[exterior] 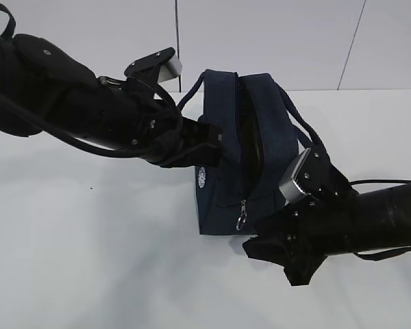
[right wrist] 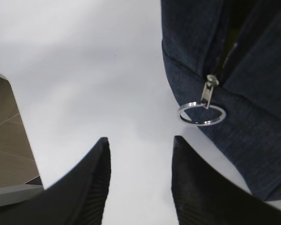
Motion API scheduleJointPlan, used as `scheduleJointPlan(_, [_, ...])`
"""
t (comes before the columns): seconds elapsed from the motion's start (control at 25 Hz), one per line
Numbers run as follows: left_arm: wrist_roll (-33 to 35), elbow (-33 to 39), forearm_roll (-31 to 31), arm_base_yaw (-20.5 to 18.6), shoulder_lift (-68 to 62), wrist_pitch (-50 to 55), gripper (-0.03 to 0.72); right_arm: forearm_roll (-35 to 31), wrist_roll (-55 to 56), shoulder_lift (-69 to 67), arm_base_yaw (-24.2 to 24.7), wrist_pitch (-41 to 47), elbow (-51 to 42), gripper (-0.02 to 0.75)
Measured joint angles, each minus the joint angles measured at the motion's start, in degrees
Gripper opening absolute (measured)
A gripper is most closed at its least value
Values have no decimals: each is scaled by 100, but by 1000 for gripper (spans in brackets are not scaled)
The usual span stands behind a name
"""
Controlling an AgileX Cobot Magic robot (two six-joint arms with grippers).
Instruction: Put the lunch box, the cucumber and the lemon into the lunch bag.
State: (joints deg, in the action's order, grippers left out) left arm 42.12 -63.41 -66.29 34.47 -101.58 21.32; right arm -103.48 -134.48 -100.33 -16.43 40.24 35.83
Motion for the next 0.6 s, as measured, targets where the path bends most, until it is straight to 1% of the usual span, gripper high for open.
scheduleJointPlan(0.36, [0,0,0,0,0,0,-6,1,-296,-49,0,-105,209,336])
scheduleJointPlan(0.6, [0,0,0,0,0,0,-6,-11,-300,-469,0,-105,505,336])
